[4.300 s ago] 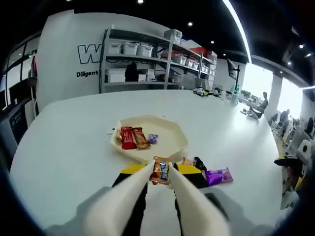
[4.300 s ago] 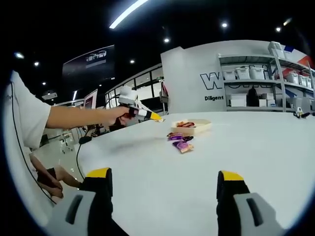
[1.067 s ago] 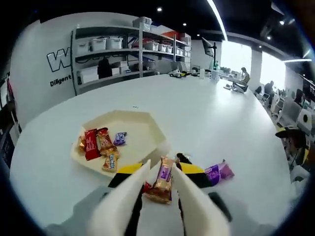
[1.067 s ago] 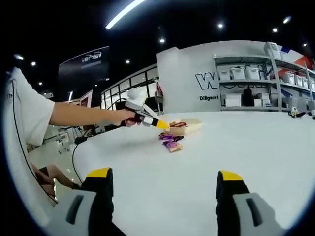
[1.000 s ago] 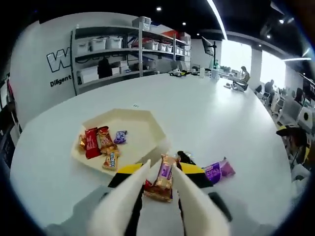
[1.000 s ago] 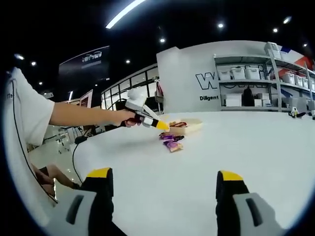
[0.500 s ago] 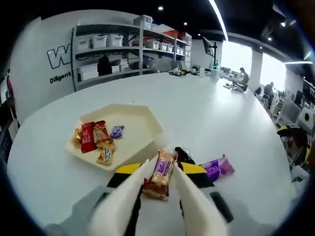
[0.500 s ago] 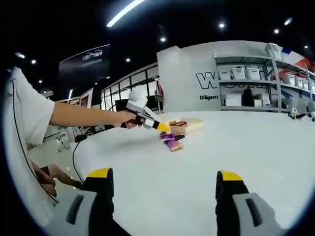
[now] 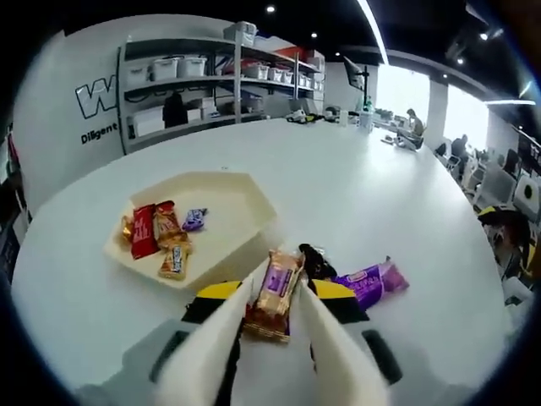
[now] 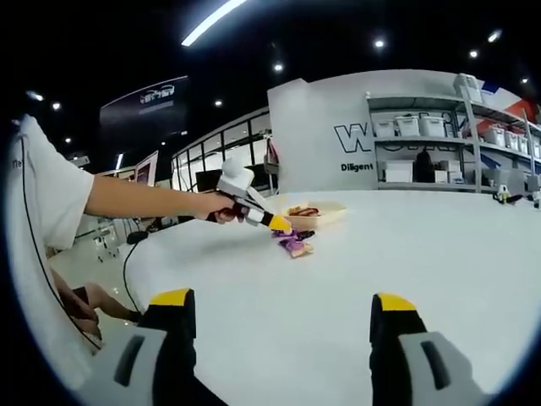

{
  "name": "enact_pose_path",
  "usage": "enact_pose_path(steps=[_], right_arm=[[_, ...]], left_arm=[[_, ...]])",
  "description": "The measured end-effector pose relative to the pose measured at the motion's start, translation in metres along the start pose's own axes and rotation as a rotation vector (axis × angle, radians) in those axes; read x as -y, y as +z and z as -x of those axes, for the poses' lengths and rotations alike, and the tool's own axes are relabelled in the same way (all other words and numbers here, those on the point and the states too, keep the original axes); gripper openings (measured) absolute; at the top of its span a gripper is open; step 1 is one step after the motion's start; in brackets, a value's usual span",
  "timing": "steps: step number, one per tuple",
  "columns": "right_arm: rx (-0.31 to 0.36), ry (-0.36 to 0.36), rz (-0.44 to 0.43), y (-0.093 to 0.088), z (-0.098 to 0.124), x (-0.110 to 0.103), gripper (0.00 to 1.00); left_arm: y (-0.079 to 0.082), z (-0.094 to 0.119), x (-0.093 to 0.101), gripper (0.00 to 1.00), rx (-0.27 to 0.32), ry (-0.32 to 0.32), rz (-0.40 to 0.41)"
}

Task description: Place the target food into the container with the food tongs after gripping and lifting it, then release it inside without dropping or visibly crushing the food.

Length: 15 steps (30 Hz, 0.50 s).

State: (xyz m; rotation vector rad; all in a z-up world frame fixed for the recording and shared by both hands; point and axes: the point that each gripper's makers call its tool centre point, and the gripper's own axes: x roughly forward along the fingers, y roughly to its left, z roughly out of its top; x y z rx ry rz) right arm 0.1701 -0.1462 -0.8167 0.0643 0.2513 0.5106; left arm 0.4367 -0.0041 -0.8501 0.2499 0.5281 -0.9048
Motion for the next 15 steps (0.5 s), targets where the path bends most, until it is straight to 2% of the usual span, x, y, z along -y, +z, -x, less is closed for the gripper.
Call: enact_pose_path(steps=[4, 7, 15], right_arm=[[0.001, 0.000, -0.001, -0.0001, 0.0002, 0.0006, 0.82], [-0.002, -0.001, 0.000, -0.0011, 0.0001, 0.0017, 0.82], [-0.005, -0.002, 0.002, -0.0025, 0.0003, 0.0022, 0.81]], left_arm=[[-0.0047, -0.0022, 0.0005, 0.29, -0.016, -0.001, -0.020], [-0.0040, -0.0019, 0.0001, 0.30, -0.011, -0.002, -0.011], [-0.0024, -0.0023, 0.0010, 0.31, -0.005, 0.001, -0.057]])
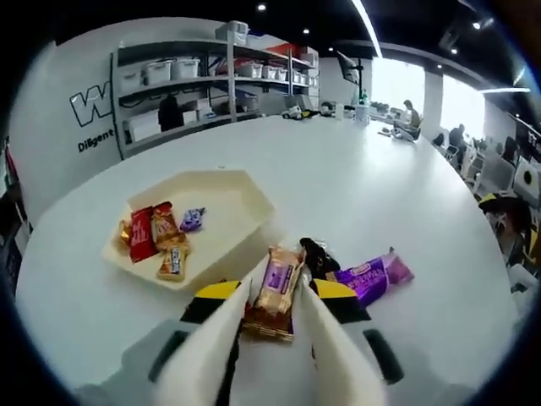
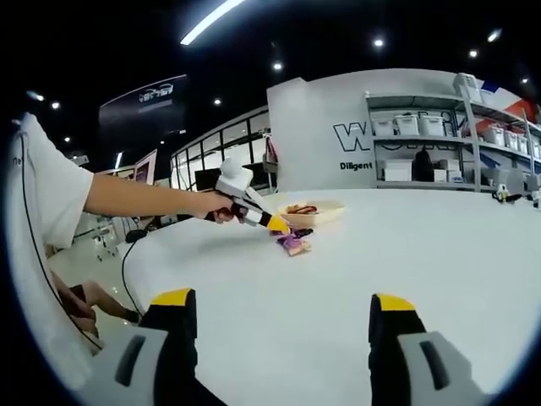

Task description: Place the target food into the container with the food tongs after gripping and lifting it, then release it inside without dropping or visibly crushing the food.

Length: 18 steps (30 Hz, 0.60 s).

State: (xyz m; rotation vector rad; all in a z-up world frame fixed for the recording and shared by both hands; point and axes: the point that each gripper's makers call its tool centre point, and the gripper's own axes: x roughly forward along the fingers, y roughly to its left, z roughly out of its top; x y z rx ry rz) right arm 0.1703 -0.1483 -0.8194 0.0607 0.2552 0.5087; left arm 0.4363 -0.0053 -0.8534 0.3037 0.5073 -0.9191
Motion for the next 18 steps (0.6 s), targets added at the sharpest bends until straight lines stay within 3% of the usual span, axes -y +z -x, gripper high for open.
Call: enact_pose_path(steps=[13, 18], right_arm=[[0.002, -0.009, 0.004, 0.0004, 0.0028, 0.0011, 0.80], [0.001, -0.010, 0.004, 0.0003, 0.0036, 0.0010, 0.80]], left_arm=[[0.0004, 0.0005, -0.0013, 0.31, -0.005, 0.011, -0.066], [-0.0006, 0.0010, -0.0015, 0.31, -0.003, 0.008, -0.058]])
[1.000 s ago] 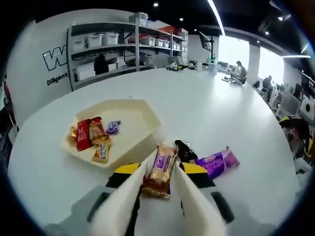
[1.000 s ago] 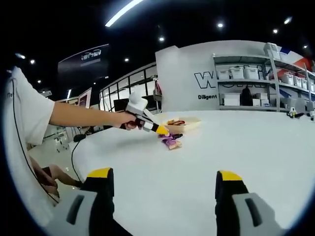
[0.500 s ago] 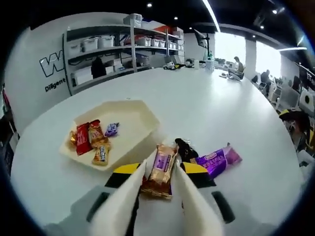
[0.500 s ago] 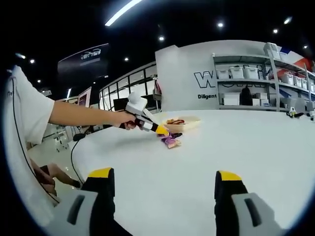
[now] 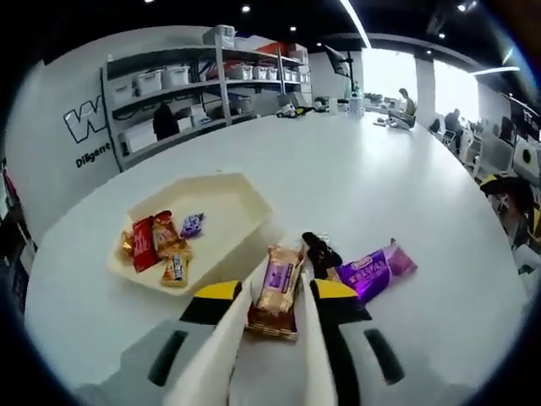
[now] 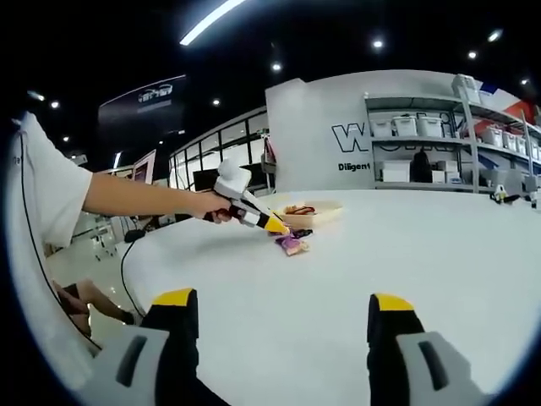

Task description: Place the target food into the container with the food tongs after gripping and lifting it, then release it inside without dropping or visibly crushing the food.

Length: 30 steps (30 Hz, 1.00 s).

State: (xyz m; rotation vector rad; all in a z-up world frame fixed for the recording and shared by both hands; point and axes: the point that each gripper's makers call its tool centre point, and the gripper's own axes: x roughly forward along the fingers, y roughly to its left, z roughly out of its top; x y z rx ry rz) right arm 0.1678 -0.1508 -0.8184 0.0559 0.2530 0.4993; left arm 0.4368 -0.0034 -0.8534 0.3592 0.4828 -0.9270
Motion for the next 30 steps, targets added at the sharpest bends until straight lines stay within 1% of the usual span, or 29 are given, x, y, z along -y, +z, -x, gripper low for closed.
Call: enact_pose_path(steps=[8, 10, 17, 18, 19, 20, 21, 22, 23, 25, 30], right_arm=[[-0.002, -0.002, 0.002, -0.0007, 0.0014, 0.0004, 0.79], [-0.001, -0.003, 0.002, -0.0003, 0.0016, 0.0003, 0.79], [-0.003, -0.006, 0.006, -0.0006, 0.0024, 0.0010, 0.79], [-0.003, -0.007, 0.006, -0.0008, 0.0025, 0.0014, 0.79], [-0.004, -0.008, 0.006, -0.0011, 0.0027, 0.0017, 0.78], [-0.006, -0.009, 0.007, -0.0015, 0.0029, 0.0020, 0.78], [-0.008, -0.012, 0.009, -0.0020, 0.0031, 0.0022, 0.78], [-0.010, -0.013, 0.011, -0.0022, 0.0032, 0.0024, 0.78], [-0.010, -0.014, 0.011, -0.0024, 0.0035, 0.0025, 0.78], [-0.008, -0.014, 0.010, -0.0017, 0.0043, 0.0028, 0.78], [-0.006, -0.019, 0.013, -0.0008, 0.0052, 0.0042, 0.78]], left_arm=[[-0.0003, 0.0010, 0.0003, 0.28, -0.003, 0.000, 0.014], [-0.0006, 0.0015, -0.0010, 0.27, -0.009, 0.005, 0.033], [-0.0020, 0.0026, -0.0020, 0.23, -0.022, 0.008, 0.056], [-0.0025, 0.0033, -0.0034, 0.23, -0.027, 0.012, 0.083], [-0.0024, 0.0034, -0.0023, 0.23, -0.019, -0.001, 0.140], [-0.0028, 0.0038, -0.0052, 0.22, -0.017, 0.004, 0.151], [-0.0035, 0.0041, -0.0068, 0.22, -0.020, 0.016, 0.190], [-0.0034, 0.0042, -0.0059, 0.22, -0.019, 0.010, 0.230], [-0.0036, 0.0043, -0.0078, 0.21, -0.023, 0.015, 0.209], [-0.0028, 0.0039, -0.0045, 0.21, -0.032, 0.020, 0.179], [-0.0029, 0.0064, 0.0008, 0.21, -0.040, 0.007, 0.195]])
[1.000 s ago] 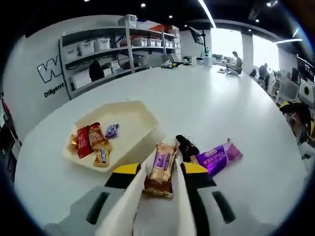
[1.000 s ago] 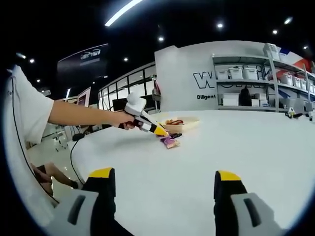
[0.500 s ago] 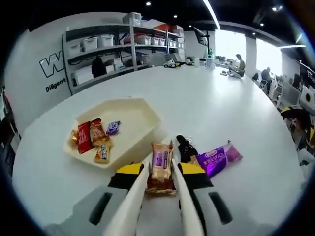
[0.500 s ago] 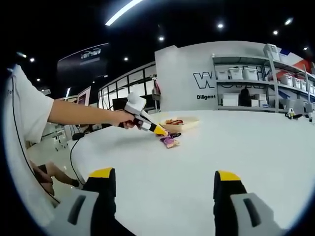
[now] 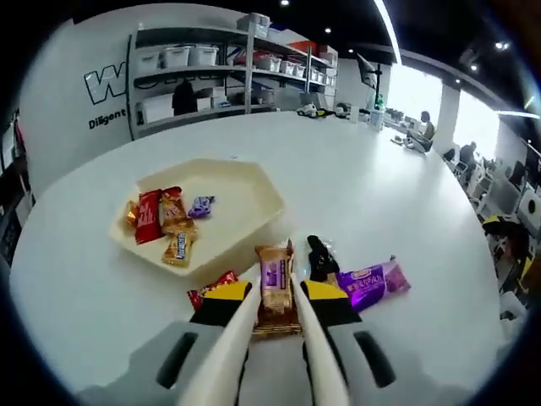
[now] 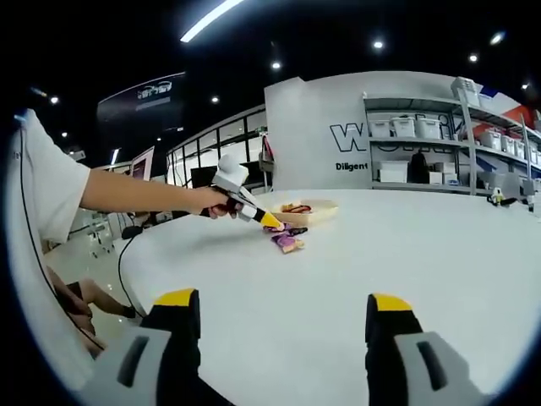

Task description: Place the target food into the container with the food tongs after gripping and lifting it, then release it inside without dropping or visibly crushing the food.

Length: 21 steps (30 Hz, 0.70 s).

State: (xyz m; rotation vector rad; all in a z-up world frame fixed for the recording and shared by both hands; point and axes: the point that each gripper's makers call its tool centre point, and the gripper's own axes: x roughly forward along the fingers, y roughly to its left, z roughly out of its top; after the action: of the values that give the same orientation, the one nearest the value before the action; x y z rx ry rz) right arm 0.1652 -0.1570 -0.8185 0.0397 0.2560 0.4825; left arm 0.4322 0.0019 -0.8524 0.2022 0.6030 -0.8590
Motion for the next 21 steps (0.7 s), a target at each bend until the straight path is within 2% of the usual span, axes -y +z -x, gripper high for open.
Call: enact_pose_path(steps=[6, 7, 9, 14, 21], right_arm=[[0.002, 0.004, 0.001, 0.000, -0.001, -0.001, 0.77], [0.001, 0.005, 0.003, 0.000, -0.002, -0.001, 0.77], [0.004, 0.008, 0.001, 0.001, -0.003, -0.002, 0.77], [0.005, 0.013, -0.001, 0.000, -0.003, -0.002, 0.77], [0.001, 0.011, -0.002, -0.002, -0.003, 0.001, 0.77]], left_arm=[[0.012, 0.009, 0.003, 0.22, 0.031, -0.004, 0.001], [0.016, 0.011, 0.003, 0.22, 0.051, -0.003, -0.002], [0.016, 0.012, 0.006, 0.22, 0.043, -0.017, 0.015], [0.026, 0.014, 0.009, 0.22, 0.068, -0.028, 0.015], [0.035, 0.011, 0.009, 0.22, 0.076, -0.028, 0.009]])
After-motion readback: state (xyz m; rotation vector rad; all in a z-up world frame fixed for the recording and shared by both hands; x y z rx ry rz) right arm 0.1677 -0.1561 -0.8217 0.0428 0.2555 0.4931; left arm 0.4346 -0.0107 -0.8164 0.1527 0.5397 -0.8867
